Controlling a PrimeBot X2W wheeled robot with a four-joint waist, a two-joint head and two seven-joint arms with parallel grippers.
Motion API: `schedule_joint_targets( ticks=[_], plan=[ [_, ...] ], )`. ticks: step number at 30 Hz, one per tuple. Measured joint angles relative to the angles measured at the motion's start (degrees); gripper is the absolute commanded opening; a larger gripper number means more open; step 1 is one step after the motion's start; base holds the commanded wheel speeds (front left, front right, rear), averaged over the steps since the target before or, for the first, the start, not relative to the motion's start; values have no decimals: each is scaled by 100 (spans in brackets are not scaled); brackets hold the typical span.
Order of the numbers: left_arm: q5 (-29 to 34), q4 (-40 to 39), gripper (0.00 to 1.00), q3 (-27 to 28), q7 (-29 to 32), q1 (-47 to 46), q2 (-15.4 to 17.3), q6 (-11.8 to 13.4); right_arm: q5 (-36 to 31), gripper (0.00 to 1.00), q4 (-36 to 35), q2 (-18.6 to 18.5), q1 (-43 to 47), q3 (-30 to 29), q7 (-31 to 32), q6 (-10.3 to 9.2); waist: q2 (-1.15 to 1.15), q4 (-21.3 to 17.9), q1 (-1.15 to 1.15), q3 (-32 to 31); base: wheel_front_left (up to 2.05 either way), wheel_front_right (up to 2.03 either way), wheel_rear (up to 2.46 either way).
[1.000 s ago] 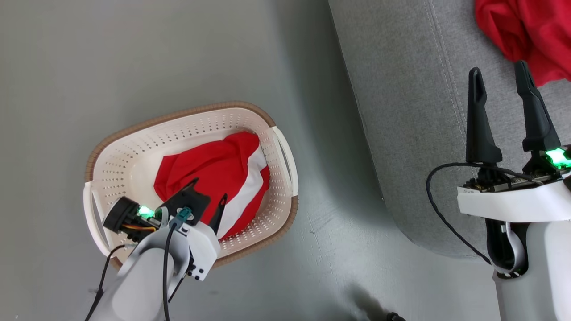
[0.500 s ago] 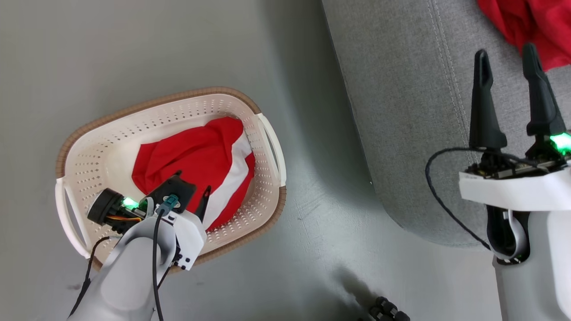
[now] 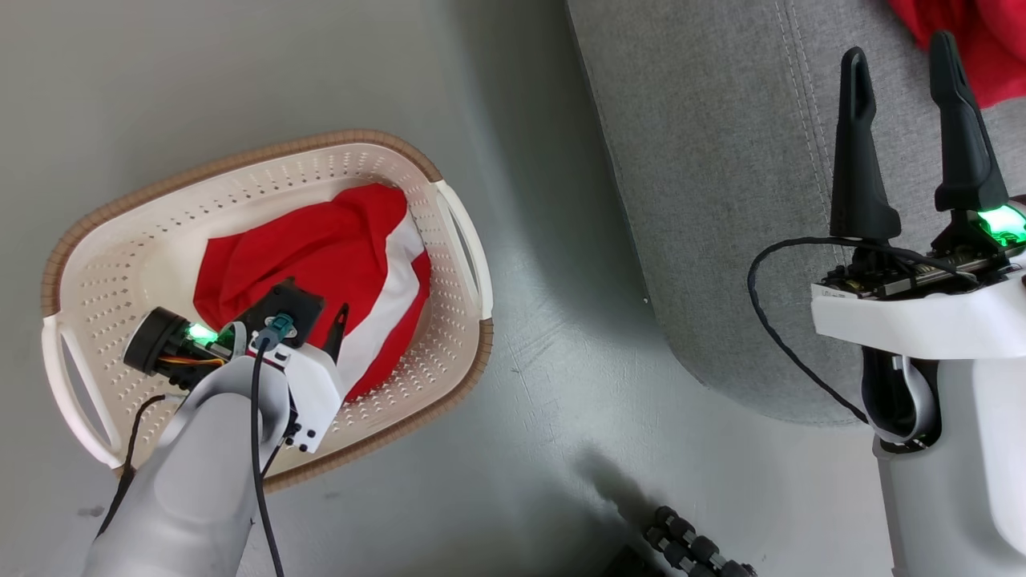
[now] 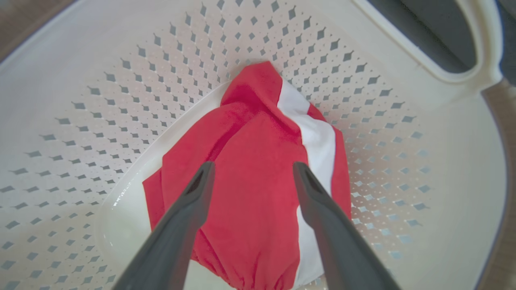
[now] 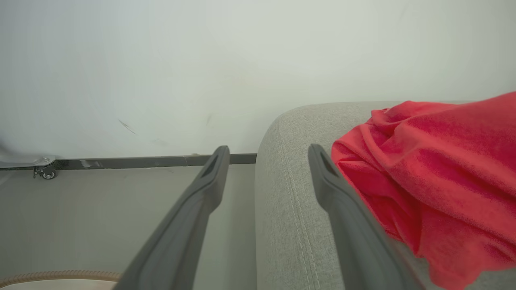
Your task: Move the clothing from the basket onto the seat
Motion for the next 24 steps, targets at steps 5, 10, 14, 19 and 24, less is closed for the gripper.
schedule_joint_targets(
  ticks=[5,10,14,19,24],
  plan=[
    [44,124,100,-20,51,-109,66,1,41,100,33,1,-91,90,-5,0,0,-68,0,145,0,0,0],
    [54,269,100,-22,125,-205,188,7,64,100,44,0,-208,112,-74,0,0,-129,0,286,0,0,0],
    [87,341,100,3,194,-283,200,38,114,100,55,0,-226,144,-80,0,0,-174,0,384,0,0,0],
    [131,486,100,2,246,-385,363,71,151,100,80,0,-240,231,-144,0,0,-233,0,485,0,0,0],
    [192,602,100,-4,300,-470,377,169,177,100,142,1,-410,291,-156,0,0,-308,0,562,0,0,0]
  ],
)
